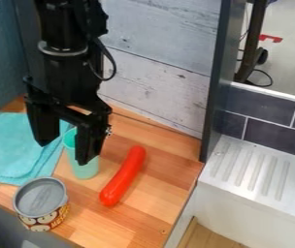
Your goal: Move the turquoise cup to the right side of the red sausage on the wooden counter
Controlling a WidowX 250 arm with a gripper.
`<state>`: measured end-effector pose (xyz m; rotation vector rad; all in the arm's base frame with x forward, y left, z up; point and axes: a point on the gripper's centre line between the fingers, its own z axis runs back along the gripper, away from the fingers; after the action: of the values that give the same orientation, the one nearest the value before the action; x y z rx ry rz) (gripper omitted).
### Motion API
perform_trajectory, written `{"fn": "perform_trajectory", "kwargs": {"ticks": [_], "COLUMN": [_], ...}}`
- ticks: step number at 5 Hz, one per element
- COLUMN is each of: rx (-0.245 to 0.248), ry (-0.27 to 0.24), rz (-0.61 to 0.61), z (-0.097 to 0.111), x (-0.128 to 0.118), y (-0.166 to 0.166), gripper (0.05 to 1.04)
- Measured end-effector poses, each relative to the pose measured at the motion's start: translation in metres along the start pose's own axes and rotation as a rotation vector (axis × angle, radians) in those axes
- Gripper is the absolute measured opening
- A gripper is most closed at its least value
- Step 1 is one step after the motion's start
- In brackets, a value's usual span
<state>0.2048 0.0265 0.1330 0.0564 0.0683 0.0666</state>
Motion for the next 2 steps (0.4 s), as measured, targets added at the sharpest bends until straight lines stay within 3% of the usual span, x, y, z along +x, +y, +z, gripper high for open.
{"fn": "perform_trajectory", "kwargs": {"ticks": [1, 2], "rx": [0.0, -0.001], "ry": [0.011, -0.025], "rz": [-0.002, 0.004], "z": [-0.002, 0.004], "x": [0.0, 0.017], "y": [0.0, 0.004], "gripper": [1.001, 1.001]}}
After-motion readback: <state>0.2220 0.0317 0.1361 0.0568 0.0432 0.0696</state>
